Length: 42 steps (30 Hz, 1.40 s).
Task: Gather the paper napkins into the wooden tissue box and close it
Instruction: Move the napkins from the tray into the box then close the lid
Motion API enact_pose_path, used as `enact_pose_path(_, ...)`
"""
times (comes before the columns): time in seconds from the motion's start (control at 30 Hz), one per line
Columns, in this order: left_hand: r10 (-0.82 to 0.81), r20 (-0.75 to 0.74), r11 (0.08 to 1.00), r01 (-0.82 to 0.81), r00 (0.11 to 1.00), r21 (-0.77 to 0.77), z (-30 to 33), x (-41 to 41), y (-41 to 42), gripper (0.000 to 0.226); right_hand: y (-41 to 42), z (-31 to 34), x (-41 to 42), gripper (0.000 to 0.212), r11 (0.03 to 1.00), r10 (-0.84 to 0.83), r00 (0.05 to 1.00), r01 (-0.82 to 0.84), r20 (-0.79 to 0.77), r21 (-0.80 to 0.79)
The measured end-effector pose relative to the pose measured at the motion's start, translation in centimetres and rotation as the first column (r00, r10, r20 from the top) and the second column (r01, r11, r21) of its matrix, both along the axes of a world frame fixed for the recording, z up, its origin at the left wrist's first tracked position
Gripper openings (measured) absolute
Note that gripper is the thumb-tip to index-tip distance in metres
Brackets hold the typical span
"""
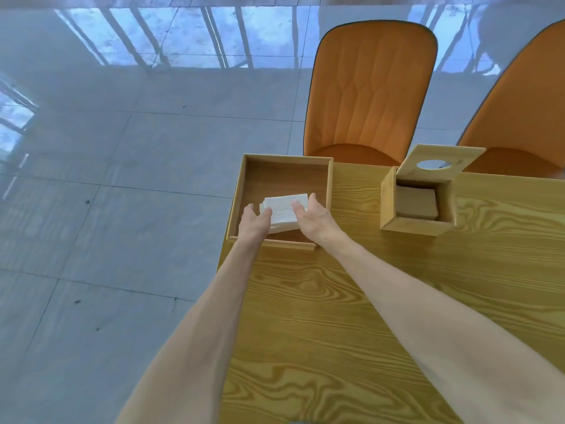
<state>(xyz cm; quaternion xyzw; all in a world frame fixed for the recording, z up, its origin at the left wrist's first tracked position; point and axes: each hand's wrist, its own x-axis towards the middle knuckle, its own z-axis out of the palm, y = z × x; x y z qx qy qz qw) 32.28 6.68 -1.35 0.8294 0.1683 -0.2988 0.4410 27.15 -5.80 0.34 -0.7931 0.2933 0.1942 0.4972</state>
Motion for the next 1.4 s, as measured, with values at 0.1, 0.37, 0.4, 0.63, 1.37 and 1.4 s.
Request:
enact_pose_path(0.1,0.128,-0.114,0.987,-0.138,0.985,-0.081,-0.9,1.4,0.1,0.069,0.0,-0.8,0.6,0.065,0.996,-0.049,0.996,0.054,-0.076,0.076)
enact_pose_path(0.37,0.15,-0.122,0.986,-0.157,0.981,-0.048,-2.4,2.8,-0.1,0.055,-0.1,-3.8,2.1,0.024,0.964,-0.253,0.964,0.259,-0.087,0.065)
enact_pose_path(0.4,0.157,-0.132,0.985,-0.165,0.979,-0.053,-2.7,2.9,-0.1,0.054,-0.3,-3.9,2.2,0.02,0.956,-0.276,0.956,0.284,-0.1,0.071)
enact_pose_path(0.63,0.116,-0.14,0.991,-0.124,0.983,-0.045,-3.4,2.7,-0.1,0.039,-0.3,-4.7,2.6,0.037,0.961,-0.262,0.956,0.271,-0.133,0.051)
enact_pose_path(1.37,-0.402,0.238,0.891,0.437,0.884,-0.12,-3.2,1.6,4.0,0.039,-2.5,-4.5,-0.9,0.055,0.851,0.437,0.859,-0.3,0.266,-0.43)
enact_pose_path(1.4,-0.407,0.24,0.892,0.44,0.881,-0.104,-3.4,1.6,4.0,0.034,-2.4,-4.6,-0.8,0.044,0.848,0.434,0.859,-0.289,0.271,-0.444)
